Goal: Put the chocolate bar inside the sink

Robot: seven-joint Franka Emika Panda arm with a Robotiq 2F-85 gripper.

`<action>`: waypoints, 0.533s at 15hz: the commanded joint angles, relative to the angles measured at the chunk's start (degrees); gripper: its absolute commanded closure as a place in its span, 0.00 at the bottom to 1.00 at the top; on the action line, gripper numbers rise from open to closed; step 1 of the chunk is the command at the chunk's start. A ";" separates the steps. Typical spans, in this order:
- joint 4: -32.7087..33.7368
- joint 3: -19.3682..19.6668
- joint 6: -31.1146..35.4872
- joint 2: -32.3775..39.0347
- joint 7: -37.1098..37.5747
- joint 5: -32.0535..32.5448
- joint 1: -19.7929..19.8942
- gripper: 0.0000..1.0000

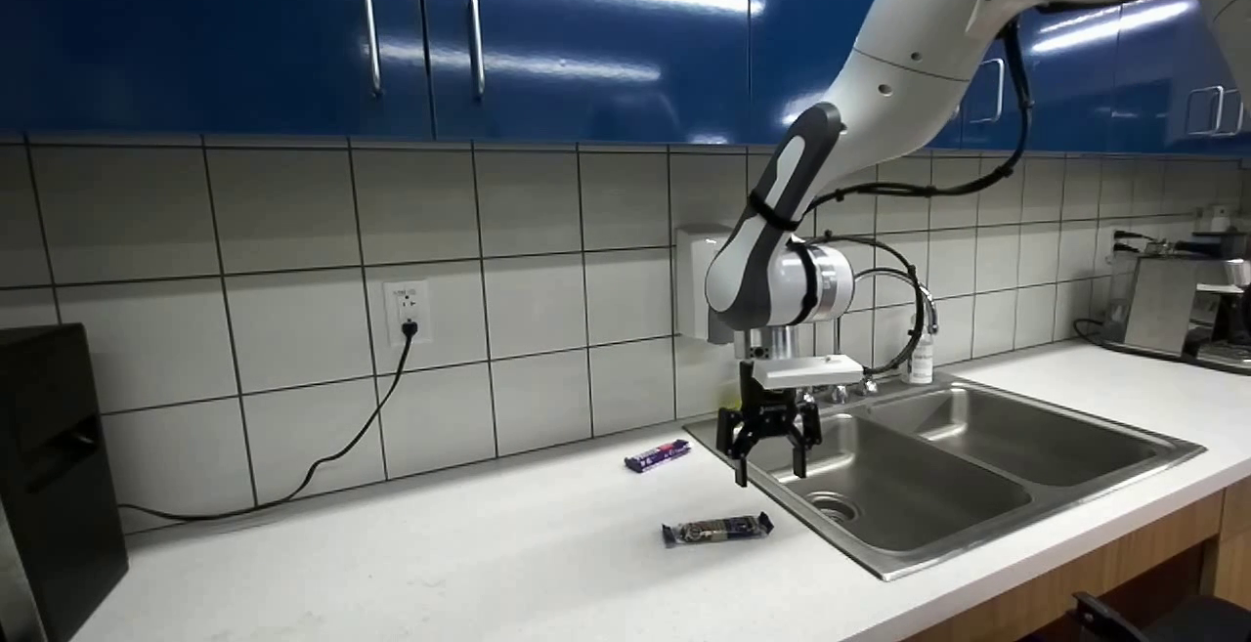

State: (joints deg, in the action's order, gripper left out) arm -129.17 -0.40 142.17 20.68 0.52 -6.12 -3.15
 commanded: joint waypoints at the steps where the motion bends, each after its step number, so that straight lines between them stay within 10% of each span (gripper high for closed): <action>1: 6.73 -0.46 -0.72 6.27 1.76 2.17 -0.71 0.00; 8: 10.02 -0.91 -0.14 10.85 0.56 2.34 -1.01 0.00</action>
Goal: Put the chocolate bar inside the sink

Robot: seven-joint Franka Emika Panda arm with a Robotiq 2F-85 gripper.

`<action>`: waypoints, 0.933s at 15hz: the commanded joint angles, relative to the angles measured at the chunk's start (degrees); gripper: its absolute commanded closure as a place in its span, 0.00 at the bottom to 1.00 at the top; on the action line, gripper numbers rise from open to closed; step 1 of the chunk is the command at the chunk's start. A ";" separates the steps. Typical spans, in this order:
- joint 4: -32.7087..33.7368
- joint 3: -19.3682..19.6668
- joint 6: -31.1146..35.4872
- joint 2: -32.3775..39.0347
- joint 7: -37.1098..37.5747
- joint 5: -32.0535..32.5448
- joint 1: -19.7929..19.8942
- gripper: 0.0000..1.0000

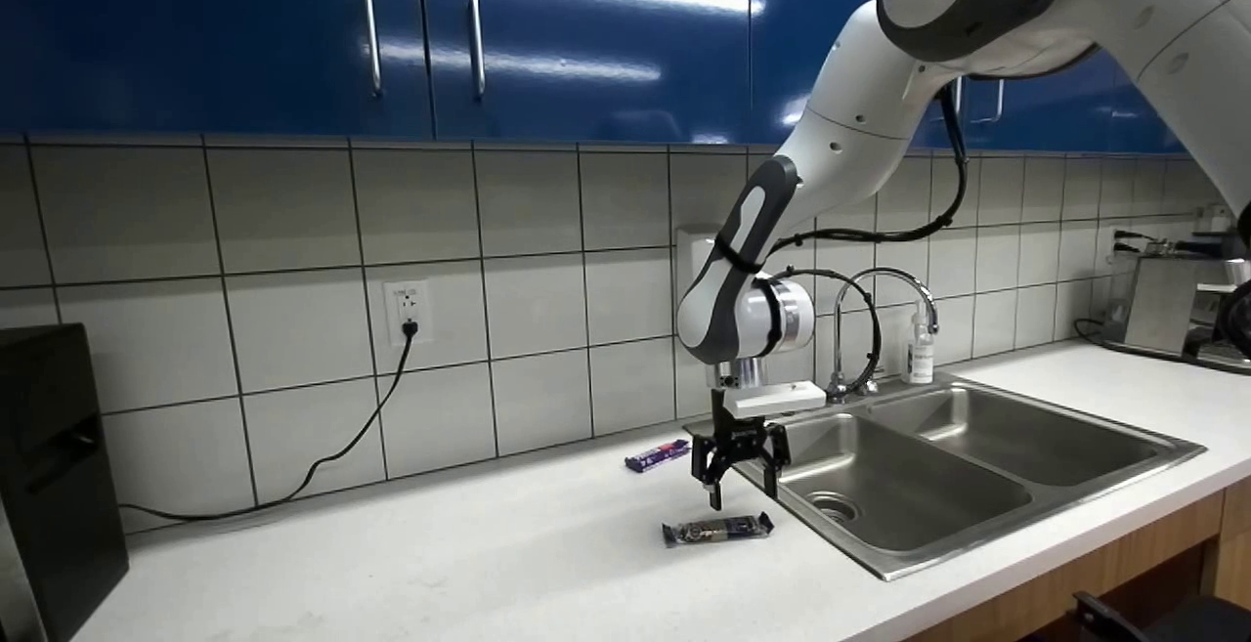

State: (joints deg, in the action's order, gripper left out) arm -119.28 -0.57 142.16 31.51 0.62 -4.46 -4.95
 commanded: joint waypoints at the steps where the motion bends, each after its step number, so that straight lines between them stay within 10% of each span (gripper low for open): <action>1: 0.15 -0.75 -0.14 0.28 0.46 0.68 0.78 0.00; 14: 1.38 -0.88 -4.52 -0.02 -4.59 3.70 1.08 0.00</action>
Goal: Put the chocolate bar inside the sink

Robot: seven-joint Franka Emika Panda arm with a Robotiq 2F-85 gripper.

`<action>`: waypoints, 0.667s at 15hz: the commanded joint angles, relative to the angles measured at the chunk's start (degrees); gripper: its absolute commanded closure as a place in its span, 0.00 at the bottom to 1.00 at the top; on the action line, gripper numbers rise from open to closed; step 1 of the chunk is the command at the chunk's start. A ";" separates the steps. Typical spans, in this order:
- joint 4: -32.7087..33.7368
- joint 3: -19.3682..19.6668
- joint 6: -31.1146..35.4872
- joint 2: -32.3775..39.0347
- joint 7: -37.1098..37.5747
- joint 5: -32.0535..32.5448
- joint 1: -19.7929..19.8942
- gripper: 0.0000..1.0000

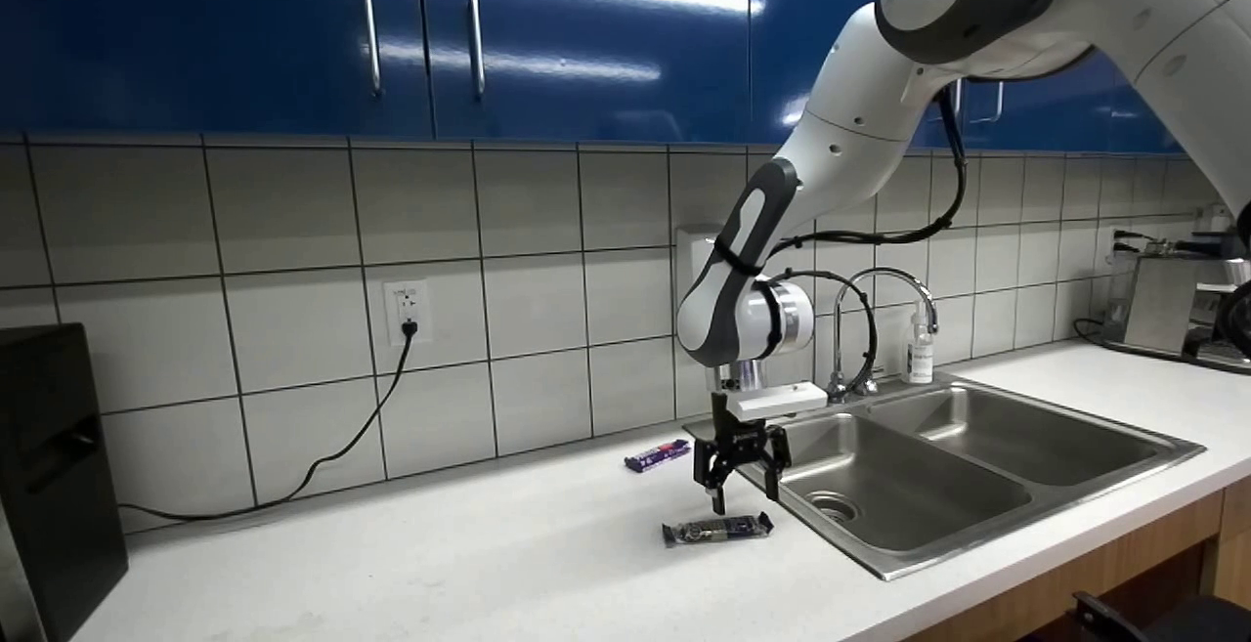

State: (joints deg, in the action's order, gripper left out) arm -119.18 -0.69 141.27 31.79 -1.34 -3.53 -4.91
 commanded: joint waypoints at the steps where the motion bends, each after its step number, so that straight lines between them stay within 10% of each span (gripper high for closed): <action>1: 1.52 -0.69 -4.20 -0.23 -3.51 3.90 0.99 0.00; 10: 3.48 -2.92 -5.16 1.17 -15.54 10.61 1.64 0.00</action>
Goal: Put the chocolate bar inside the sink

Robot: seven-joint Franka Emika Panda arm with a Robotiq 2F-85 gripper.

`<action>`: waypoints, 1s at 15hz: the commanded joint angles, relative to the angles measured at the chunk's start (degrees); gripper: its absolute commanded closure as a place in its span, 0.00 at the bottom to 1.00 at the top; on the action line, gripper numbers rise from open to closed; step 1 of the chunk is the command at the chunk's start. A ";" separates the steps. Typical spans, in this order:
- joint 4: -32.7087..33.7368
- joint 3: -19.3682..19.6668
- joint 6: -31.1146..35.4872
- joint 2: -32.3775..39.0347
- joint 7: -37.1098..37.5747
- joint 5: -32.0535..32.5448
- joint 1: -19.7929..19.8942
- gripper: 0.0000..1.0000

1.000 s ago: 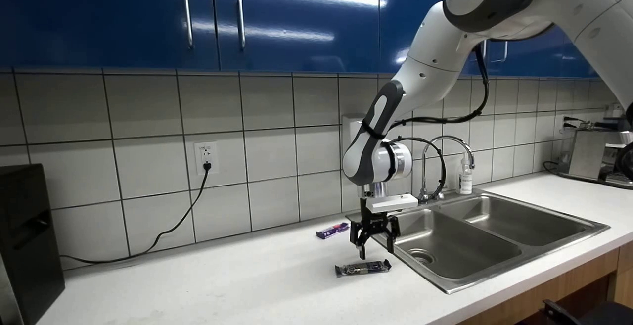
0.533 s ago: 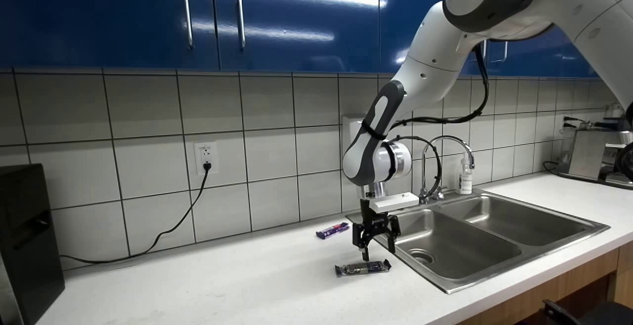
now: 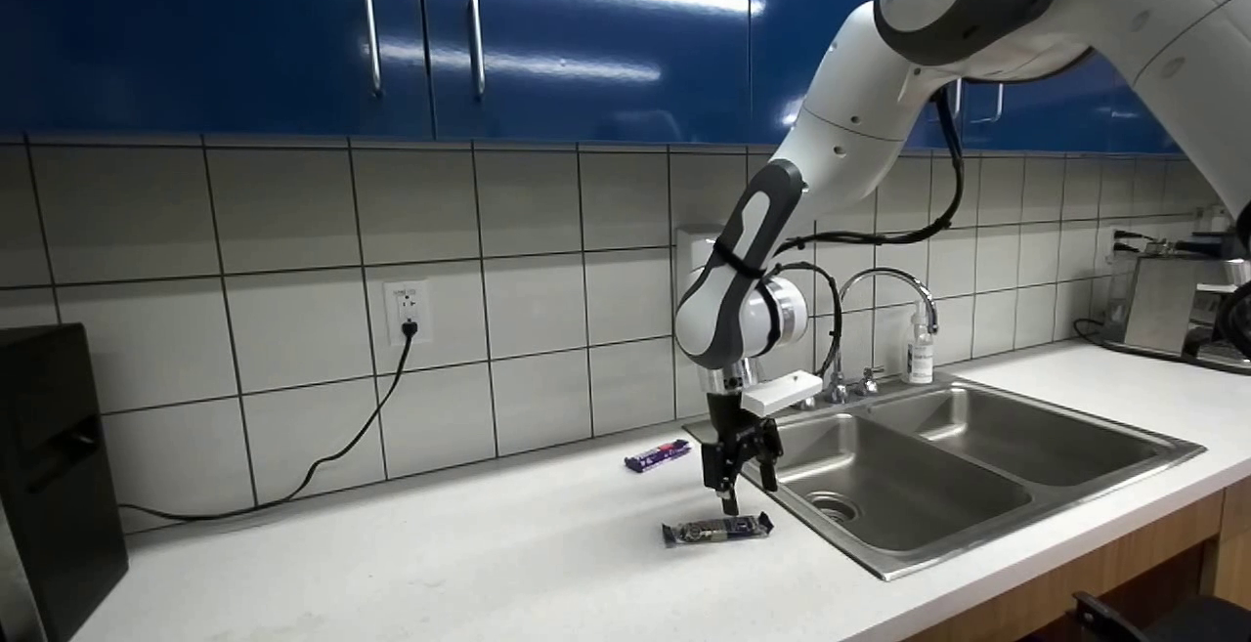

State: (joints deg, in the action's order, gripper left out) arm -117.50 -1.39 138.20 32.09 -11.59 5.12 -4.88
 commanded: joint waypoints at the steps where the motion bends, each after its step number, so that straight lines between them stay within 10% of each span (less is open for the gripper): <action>1: 1.79 -2.86 -2.12 0.99 -7.65 2.20 1.90 0.00; 15: 1.89 -3.95 -0.74 1.93 -22.08 13.50 1.92 0.00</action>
State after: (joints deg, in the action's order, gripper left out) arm -116.82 -3.85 137.88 33.54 -30.58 16.80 -4.48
